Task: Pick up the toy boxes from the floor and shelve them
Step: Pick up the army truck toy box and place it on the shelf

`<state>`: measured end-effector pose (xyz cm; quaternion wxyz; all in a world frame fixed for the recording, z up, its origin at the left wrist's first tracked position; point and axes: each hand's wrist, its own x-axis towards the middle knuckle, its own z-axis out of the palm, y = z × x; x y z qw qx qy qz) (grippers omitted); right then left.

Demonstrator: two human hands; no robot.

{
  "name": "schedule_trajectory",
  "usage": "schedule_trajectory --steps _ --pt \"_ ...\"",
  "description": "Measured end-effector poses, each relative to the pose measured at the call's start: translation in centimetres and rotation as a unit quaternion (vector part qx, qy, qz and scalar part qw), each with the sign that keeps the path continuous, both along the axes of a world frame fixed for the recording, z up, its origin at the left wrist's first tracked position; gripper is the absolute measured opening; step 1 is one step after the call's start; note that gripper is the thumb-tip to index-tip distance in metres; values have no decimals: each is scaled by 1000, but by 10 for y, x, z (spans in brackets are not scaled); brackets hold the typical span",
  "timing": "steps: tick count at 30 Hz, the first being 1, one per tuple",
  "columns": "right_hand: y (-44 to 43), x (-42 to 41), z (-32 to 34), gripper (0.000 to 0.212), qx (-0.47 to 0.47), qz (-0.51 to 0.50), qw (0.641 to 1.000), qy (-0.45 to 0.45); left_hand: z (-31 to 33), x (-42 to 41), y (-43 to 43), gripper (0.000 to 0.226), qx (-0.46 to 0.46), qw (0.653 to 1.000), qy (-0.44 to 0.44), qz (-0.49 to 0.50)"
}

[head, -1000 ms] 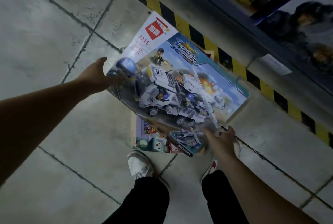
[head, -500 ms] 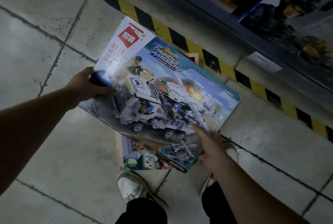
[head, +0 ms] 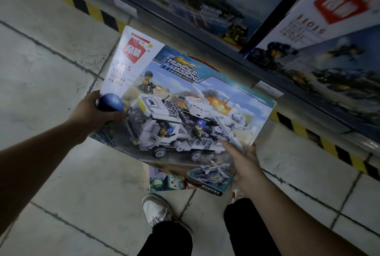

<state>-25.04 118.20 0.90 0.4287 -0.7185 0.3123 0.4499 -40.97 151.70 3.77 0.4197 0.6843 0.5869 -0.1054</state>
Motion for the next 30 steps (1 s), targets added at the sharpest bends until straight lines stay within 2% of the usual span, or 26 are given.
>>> schedule_trajectory --steps 2,5,8,10,17,19,22,26,30 --pt "3 5 33 75 21 6 1000 -15 36 2 0 73 6 1000 -20 6" --pt "7 12 89 68 48 15 997 -49 93 6 1 72 20 998 -54 12" --pt "5 20 140 102 57 28 995 -74 156 12 2 66 53 996 -71 2" --pt "3 26 183 115 80 25 991 -101 199 18 2 64 70 994 -89 -4" --pt "-12 46 331 86 117 9 977 -178 348 39 -7 75 97 987 -125 -29" --pt "-17 49 367 90 120 12 969 -215 385 45 -11 72 105 984 -140 -30" --pt "-25 58 414 116 119 10 964 -237 434 55 -19 74 111 981 -156 -40" --pt "-37 71 469 112 131 3 953 -274 483 70 -27 77 109 976 -182 -53" --pt "-48 78 514 107 124 -9 944 -305 514 87 -34 69 106 971 -206 -68"
